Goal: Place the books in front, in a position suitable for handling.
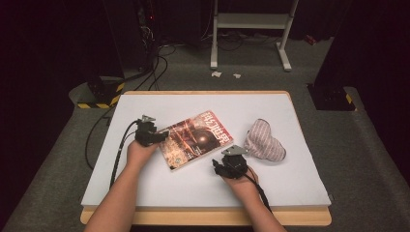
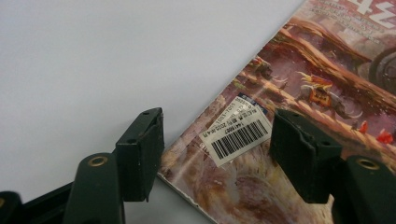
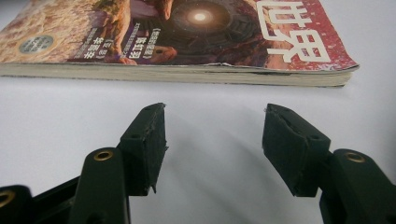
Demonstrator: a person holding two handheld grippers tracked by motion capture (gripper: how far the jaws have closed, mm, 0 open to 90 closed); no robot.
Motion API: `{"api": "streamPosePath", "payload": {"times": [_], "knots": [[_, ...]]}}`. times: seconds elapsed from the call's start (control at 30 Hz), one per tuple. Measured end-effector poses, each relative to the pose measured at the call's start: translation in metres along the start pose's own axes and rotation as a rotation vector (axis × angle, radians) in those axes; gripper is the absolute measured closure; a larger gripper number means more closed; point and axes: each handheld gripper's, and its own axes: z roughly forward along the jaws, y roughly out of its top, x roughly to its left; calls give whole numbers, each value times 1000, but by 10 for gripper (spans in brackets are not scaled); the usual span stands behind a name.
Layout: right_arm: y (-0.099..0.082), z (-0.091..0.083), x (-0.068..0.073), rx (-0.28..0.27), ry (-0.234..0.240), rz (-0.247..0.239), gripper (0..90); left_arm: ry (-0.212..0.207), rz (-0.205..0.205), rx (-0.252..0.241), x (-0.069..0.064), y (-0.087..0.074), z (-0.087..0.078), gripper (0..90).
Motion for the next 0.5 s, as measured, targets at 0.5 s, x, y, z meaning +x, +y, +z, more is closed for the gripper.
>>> {"api": "streamPosePath", "payload": {"times": [0.5], "knots": [[-9,-10,-10,-18,-14,38,395,-38,46,-3,-61,-54,-52,442]]}}
